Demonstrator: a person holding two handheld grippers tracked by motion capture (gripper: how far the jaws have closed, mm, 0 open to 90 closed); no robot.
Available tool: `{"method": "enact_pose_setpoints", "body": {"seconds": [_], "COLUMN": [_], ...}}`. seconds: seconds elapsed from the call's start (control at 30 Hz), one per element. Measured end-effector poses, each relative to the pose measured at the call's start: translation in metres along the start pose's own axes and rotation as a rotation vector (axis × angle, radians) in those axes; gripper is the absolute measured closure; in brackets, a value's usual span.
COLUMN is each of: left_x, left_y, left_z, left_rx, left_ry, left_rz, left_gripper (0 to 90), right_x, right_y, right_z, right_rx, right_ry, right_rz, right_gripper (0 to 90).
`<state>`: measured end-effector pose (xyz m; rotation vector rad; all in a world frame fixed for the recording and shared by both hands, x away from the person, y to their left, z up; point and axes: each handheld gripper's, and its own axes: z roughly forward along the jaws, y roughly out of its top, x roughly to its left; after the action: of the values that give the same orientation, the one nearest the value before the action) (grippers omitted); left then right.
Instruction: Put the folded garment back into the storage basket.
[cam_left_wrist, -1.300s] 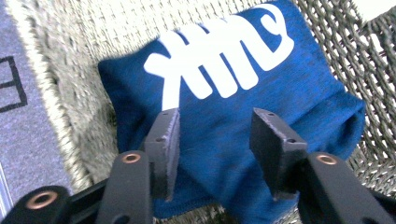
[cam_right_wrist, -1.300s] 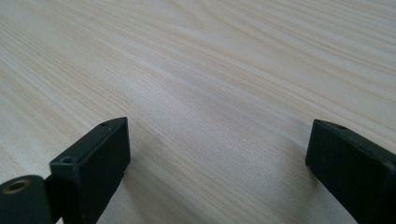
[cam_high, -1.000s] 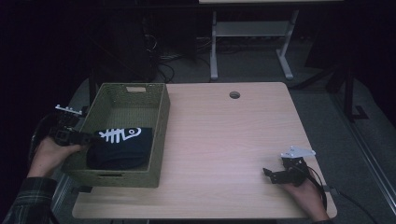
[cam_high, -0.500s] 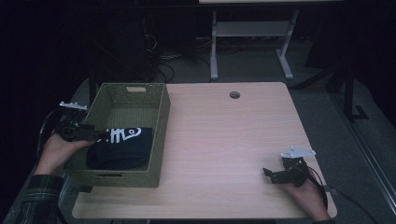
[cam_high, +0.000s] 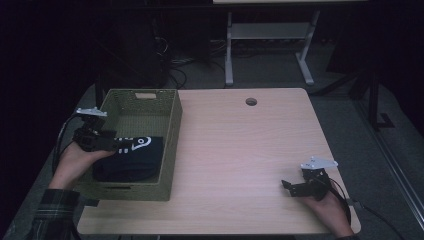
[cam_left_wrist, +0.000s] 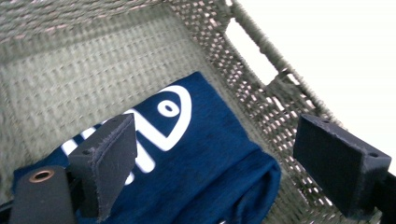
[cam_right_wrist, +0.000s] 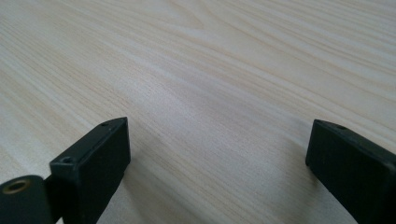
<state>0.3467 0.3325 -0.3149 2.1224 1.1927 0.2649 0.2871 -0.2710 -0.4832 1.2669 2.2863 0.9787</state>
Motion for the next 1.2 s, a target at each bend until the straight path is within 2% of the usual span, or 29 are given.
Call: {"method": "enact_pose_setpoints", "body": {"seconds": [0.4, 0.7, 0.73, 0.8, 1.03, 1.07, 1.1, 1.2], "left_x": [-0.044, -0.078, -0.078, -0.089, -0.119, -0.119, -0.129, -0.142], "left_y": [0.019, 0.029, 0.029, 0.031, 0.037, 0.037, 0.038, 0.039], "left_z": [0.022, 0.046, 0.046, 0.053, 0.073, 0.073, 0.08, 0.089], "left_rx": [-0.021, -0.037, -0.037, -0.051, -0.062, -0.062, -0.063, -0.061], "left_ry": [-0.039, -0.08, -0.08, -0.101, -0.136, -0.136, -0.145, -0.155], "left_rz": [0.083, 0.129, 0.129, 0.135, 0.184, 0.184, 0.202, 0.223], "left_gripper": [13.7, 13.8, 13.8, 13.8, 13.8, 13.8, 13.8, 13.8], "right_x": [0.0, 0.0, 0.0, 0.0, 0.0, 0.0, 0.0, 0.0], "right_y": [0.0, 0.0, 0.0, 0.0, 0.0, 0.0, 0.0, 0.0], "right_z": [0.0, 0.0, 0.0, 0.0, 0.0, 0.0, 0.0, 0.0], "right_rx": [0.0, -0.001, -0.001, 0.0, 0.0, 0.0, 0.0, 0.0], "right_ry": [0.0, 0.0, 0.0, -0.001, -0.001, 0.0, -0.001, -0.001], "right_rz": [-0.001, -0.002, -0.002, 0.0, 0.001, 0.001, 0.001, 0.001], "right_gripper": [6.1, 6.1, 6.1, 6.1, 6.1, 6.1, 6.1, 6.1]}}
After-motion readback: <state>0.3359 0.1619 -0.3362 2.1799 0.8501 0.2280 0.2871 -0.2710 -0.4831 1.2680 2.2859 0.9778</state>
